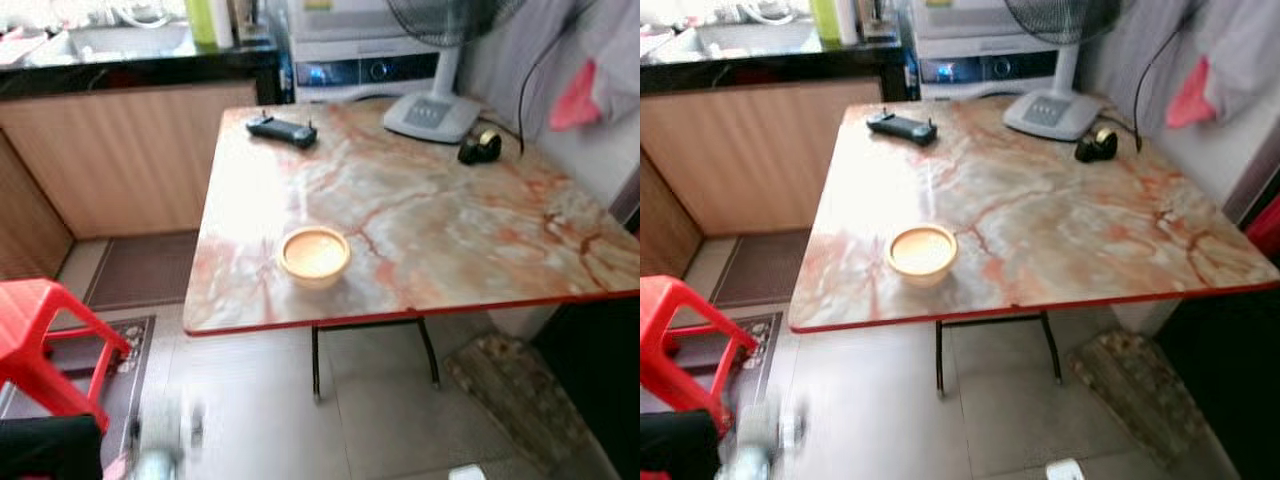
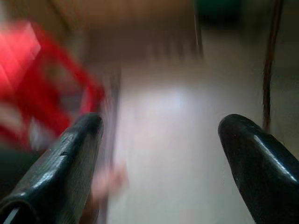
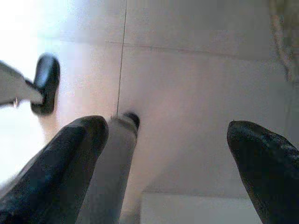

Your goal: Restocking fridge

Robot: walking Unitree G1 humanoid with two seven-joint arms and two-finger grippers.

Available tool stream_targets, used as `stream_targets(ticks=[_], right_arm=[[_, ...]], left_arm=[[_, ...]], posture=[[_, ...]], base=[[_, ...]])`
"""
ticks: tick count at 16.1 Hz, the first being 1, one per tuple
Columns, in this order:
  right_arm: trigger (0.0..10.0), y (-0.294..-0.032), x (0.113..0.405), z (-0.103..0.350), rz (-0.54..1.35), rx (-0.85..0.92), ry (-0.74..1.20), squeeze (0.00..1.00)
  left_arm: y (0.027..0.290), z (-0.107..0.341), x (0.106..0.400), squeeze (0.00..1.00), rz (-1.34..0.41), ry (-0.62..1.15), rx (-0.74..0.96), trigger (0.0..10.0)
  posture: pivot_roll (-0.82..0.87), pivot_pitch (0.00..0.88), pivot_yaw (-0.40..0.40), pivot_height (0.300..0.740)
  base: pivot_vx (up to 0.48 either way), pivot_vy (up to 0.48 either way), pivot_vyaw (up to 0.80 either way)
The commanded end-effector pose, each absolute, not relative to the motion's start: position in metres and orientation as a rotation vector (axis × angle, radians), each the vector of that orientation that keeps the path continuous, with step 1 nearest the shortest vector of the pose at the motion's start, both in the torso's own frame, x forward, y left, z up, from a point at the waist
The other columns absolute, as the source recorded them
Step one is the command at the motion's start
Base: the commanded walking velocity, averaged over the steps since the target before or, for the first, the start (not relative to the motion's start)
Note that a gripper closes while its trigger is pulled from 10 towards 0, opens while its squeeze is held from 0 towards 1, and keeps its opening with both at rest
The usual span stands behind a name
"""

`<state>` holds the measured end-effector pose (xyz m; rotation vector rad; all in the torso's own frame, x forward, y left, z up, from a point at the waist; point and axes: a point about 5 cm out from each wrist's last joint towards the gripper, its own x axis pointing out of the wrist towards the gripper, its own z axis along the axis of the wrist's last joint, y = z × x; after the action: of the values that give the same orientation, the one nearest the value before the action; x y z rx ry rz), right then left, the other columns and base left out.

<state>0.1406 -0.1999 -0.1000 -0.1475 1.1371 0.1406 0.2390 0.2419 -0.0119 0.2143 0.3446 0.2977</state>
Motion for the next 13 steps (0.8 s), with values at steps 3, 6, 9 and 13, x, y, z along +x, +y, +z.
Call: stream_targets(ticks=[3, 6, 9, 13], right_arm=[[10.0, -0.199, 0.135, -0.102, 0.157, -0.154, 1.149, 0.00], [10.0, -0.200, 0.135, -0.102, 0.165, -0.155, 1.151, 0.00], [10.0, -0.200, 0.136, -0.101, 0.181, -0.161, 1.149, 0.00], [10.0, -0.202, 0.138, -0.100, 0.173, -0.171, 1.143, 0.00]], left_arm=[[0.249, 0.006, 0.230, 0.00, 0.326, 0.173, 0.287, 10.0], [0.237, 0.021, 0.228, 0.00, 0.286, 0.057, 0.328, 10.0], [0.220, 0.053, 0.225, 0.00, 0.245, -0.112, 0.397, 10.0], [0.201, 0.108, 0.265, 0.00, 0.137, -0.284, 0.309, 10.0]], posture=[[0.01, 0.000, 0.009, 0.740], [0.01, 0.000, 0.013, 0.740], [0.03, 0.000, -0.001, 0.740], [0.04, 0.000, -0.005, 0.740]], base=[[0.000, 0.000, 0.00], [0.000, 0.000, 0.00], [0.000, 0.000, 0.00], [0.000, 0.000, 0.00]])
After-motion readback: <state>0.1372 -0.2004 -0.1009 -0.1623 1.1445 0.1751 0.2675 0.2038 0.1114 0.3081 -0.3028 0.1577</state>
